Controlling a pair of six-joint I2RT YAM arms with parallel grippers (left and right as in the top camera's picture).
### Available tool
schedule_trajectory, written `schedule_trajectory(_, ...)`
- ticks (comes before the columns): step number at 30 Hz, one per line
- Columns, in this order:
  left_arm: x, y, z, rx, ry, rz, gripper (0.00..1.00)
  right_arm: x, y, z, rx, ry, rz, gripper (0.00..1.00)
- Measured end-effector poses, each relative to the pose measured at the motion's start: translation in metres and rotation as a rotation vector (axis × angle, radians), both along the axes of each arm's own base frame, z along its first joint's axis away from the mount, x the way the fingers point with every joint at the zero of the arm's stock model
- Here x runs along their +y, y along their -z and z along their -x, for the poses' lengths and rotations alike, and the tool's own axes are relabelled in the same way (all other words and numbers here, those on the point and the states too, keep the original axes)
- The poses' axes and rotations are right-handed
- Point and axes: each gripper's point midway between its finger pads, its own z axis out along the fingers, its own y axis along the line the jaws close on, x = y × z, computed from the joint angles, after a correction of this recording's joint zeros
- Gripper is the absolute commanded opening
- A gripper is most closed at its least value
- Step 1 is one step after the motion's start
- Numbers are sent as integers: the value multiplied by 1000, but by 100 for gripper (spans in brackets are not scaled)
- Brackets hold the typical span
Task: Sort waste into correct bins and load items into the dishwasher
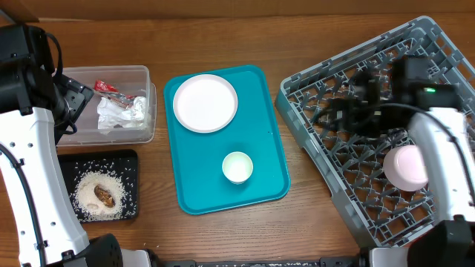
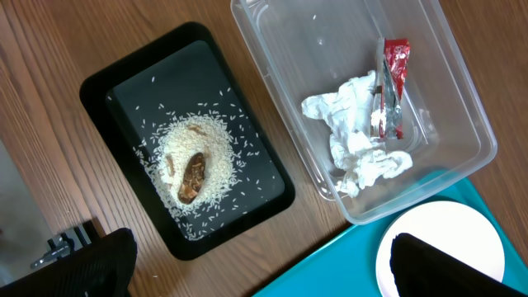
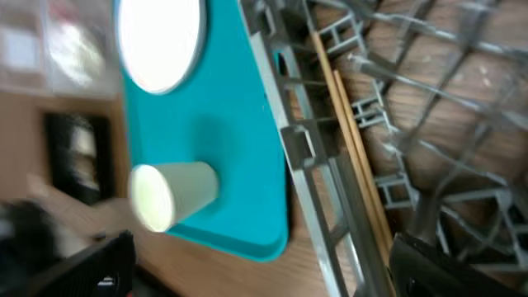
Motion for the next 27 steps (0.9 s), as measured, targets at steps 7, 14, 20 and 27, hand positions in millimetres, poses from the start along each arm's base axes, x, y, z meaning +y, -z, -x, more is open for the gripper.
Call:
schedule_trajectory(7, 0, 0, 0, 0, 0, 0, 100, 13, 28, 1, 9, -46, 290, 77)
schedule_trajectory(14, 0, 0, 0, 0, 0, 0, 100, 6, 35, -7, 4, 3, 368, 73)
schedule_trajectory(20, 0, 0, 0, 0, 0, 0, 100, 11, 56, -9, 62, -2, 359, 73)
schedule_trajectory(27, 0, 0, 0, 0, 0, 0, 100, 33, 74, 0, 99, -87, 370, 66)
